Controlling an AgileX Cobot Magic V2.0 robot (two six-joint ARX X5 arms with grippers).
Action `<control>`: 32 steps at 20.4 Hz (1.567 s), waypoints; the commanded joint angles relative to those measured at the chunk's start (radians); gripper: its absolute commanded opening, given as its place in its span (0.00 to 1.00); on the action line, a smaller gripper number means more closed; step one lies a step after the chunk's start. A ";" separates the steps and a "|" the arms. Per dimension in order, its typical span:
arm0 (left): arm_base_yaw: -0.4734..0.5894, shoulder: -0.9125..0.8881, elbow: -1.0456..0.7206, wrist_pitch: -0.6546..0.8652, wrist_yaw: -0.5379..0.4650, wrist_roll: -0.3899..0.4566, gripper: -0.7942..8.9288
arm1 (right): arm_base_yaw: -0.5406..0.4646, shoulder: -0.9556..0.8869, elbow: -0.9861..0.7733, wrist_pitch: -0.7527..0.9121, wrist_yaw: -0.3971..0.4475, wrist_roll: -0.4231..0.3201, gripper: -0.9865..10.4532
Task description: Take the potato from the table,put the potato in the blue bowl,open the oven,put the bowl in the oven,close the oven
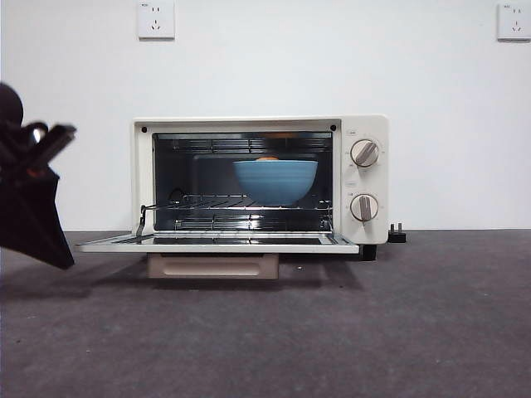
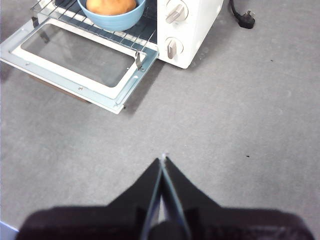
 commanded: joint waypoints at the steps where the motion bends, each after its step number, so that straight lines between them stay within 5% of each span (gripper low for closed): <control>1: 0.022 0.042 -0.007 0.074 0.034 -0.095 0.07 | -0.002 -0.002 -0.013 0.010 -0.004 0.022 0.08; 11: 0.042 0.110 -0.007 0.267 0.056 -0.304 0.07 | -0.002 0.000 -0.013 0.010 -0.011 0.051 0.08; 16: 0.042 0.110 -0.007 0.286 0.083 -0.317 0.07 | -0.002 0.000 -0.013 0.011 -0.011 0.057 0.08; 23: 0.044 0.109 -0.003 0.372 0.254 -0.407 0.07 | -0.002 0.000 -0.013 0.009 -0.011 0.076 0.08; 32: 0.044 0.100 0.083 0.480 0.336 -0.562 0.07 | -0.002 0.000 -0.013 0.006 -0.037 0.117 0.08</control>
